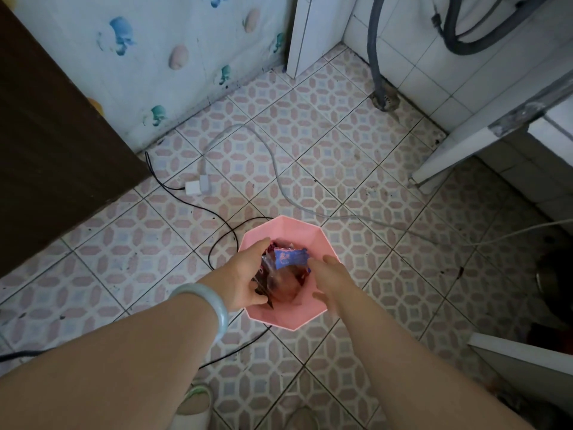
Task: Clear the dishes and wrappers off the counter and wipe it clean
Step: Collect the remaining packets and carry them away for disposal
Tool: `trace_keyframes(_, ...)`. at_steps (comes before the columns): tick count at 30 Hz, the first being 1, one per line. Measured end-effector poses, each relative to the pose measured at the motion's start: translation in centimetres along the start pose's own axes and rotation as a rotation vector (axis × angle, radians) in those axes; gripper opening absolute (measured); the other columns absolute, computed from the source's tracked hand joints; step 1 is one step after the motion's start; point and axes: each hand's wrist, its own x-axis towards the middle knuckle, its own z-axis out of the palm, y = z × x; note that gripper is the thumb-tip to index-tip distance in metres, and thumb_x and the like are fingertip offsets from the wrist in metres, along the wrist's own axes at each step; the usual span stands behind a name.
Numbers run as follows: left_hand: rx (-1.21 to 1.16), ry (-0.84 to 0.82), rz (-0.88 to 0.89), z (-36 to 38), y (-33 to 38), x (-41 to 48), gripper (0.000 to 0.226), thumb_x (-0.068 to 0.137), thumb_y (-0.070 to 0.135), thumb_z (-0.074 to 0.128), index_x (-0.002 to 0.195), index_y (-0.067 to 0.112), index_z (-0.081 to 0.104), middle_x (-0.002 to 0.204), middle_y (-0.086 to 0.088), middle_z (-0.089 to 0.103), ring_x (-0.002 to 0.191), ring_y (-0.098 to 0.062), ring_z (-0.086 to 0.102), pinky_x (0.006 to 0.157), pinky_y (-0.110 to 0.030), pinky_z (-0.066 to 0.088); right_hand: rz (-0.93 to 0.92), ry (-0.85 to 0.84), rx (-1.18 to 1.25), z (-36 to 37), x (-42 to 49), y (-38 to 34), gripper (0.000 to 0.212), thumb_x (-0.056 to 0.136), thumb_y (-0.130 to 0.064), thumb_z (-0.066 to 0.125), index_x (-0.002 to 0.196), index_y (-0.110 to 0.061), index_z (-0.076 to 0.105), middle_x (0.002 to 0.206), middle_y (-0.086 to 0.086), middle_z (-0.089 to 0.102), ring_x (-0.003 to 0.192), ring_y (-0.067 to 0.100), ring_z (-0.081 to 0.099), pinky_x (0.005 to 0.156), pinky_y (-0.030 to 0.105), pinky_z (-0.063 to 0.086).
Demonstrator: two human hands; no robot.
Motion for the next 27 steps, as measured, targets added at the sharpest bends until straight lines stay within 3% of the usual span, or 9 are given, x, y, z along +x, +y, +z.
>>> trace_keyframes(3, 0.015, -0.018, 0.003, 0.6, 0.1, -2.0, 0.051, 0.089, 0.05, 0.06, 0.123, 0.013, 0.049, 0.137, -0.01, 0.047, 0.132, -0.031, 0.042, 0.108, -0.053, 0.035, -0.006, 0.006, -0.021, -1.0, -2.6, -1.0, 0.042, 0.093, -0.019, 0.052, 0.134, -0.014, 0.046, 0.109, 0.006, 0.053, 0.099, 0.025, 0.051, 0.1, 0.045, 0.046)
trace_keyframes(5, 0.037, -0.021, 0.009, 1.0, 0.1, -3.4, 0.053, 0.09, 0.046, 0.061, 0.127, 0.009, 0.049, 0.139, -0.014, 0.046, 0.133, -0.032, 0.041, 0.105, -0.055, 0.039, 0.001, -0.004, 0.001, -1.6, -4.4, -1.4, 0.039, 0.093, -0.016, 0.051, 0.132, -0.013, 0.047, 0.106, 0.005, 0.052, 0.097, 0.024, 0.052, 0.1, 0.045, 0.047)
trace_keyframes(7, 0.041, -0.006, 0.021, 1.5, 0.0, -6.2, 0.039, 0.091, 0.038, 0.062, 0.116, 0.009, 0.053, 0.131, -0.015, 0.049, 0.132, -0.032, 0.042, 0.101, -0.053, 0.042, 0.017, -0.02, 0.053, -2.6, -6.9, -2.0, 0.029, 0.093, -0.014, 0.052, 0.122, -0.017, 0.05, 0.097, 0.002, 0.055, 0.088, 0.02, 0.054, 0.097, 0.043, 0.048)
trace_keyframes(10, 0.052, 0.03, 0.058, 2.4, -0.2, -10.6, 0.019, 0.094, 0.028, 0.059, 0.098, 0.01, 0.056, 0.117, -0.015, 0.054, 0.115, -0.03, 0.052, 0.094, -0.048, 0.047, 0.026, -0.017, 0.108, -3.8, -11.3, -3.2, 0.013, 0.091, -0.011, 0.053, 0.103, -0.018, 0.053, 0.084, 0.0, 0.054, 0.074, 0.016, 0.051, 0.087, 0.041, 0.05)
trace_keyframes(13, 0.084, 0.057, 0.118, 3.0, -0.6, -14.8, 0.017, 0.098, 0.023, 0.054, 0.106, 0.008, 0.057, 0.113, -0.012, 0.059, 0.103, -0.026, 0.058, 0.085, -0.043, 0.05, -0.007, 0.004, 0.094, -4.9, -16.2, -4.7, 0.013, 0.086, -0.013, 0.054, 0.096, -0.016, 0.061, 0.084, 0.005, 0.061, 0.079, 0.023, 0.055, 0.09, 0.047, 0.052)
trace_keyframes(17, 0.134, 0.019, 0.213, 4.3, -0.4, -21.9, 0.012, 0.096, 0.012, 0.054, 0.105, 0.008, 0.06, 0.097, -0.009, 0.065, 0.086, -0.019, 0.063, 0.07, -0.035, 0.053, -0.029, 0.013, 0.162, -7.5, -23.9, -7.5, 0.014, 0.085, -0.007, 0.049, 0.089, -0.012, 0.062, 0.086, 0.012, 0.061, 0.074, 0.026, 0.057, 0.073, 0.042, 0.053)
trace_keyframes(20, 0.107, -0.009, 0.301, 5.0, -0.3, -27.2, 0.016, 0.092, 0.002, 0.056, 0.105, 0.01, 0.058, 0.083, -0.008, 0.064, 0.072, -0.014, 0.062, 0.055, -0.029, 0.054, -0.074, 0.043, 0.296, -9.2, -29.7, -9.2, 0.011, 0.091, -0.008, 0.051, 0.085, -0.015, 0.058, 0.08, 0.007, 0.058, 0.066, 0.019, 0.055, 0.065, 0.036, 0.05)
trace_keyframes(23, 0.049, -0.068, 0.329, 5.7, -1.0, -32.9, 0.017, 0.092, -0.002, 0.055, 0.103, 0.011, 0.059, 0.081, -0.01, 0.062, 0.072, -0.016, 0.063, 0.049, -0.027, 0.056, -0.128, 0.071, 0.388, -11.2, -36.0, -9.9, 0.016, 0.09, -0.007, 0.051, 0.078, -0.016, 0.056, 0.069, 0.002, 0.051, 0.058, 0.015, 0.05, 0.063, 0.034, 0.048)
trace_keyframes(27, 0.007, -0.18, 0.35, 5.8, -2.4, -39.2, 0.016, 0.09, -0.005, 0.057, 0.091, 0.012, 0.06, 0.08, -0.012, 0.061, 0.076, -0.02, 0.062, 0.052, -0.027, 0.059, -0.183, 0.105, 0.503, -13.4, -42.7, -9.7, 0.011, 0.088, -0.007, 0.052, 0.082, -0.014, 0.059, 0.068, 0.003, 0.051, 0.055, 0.016, 0.05, 0.063, 0.033, 0.047)
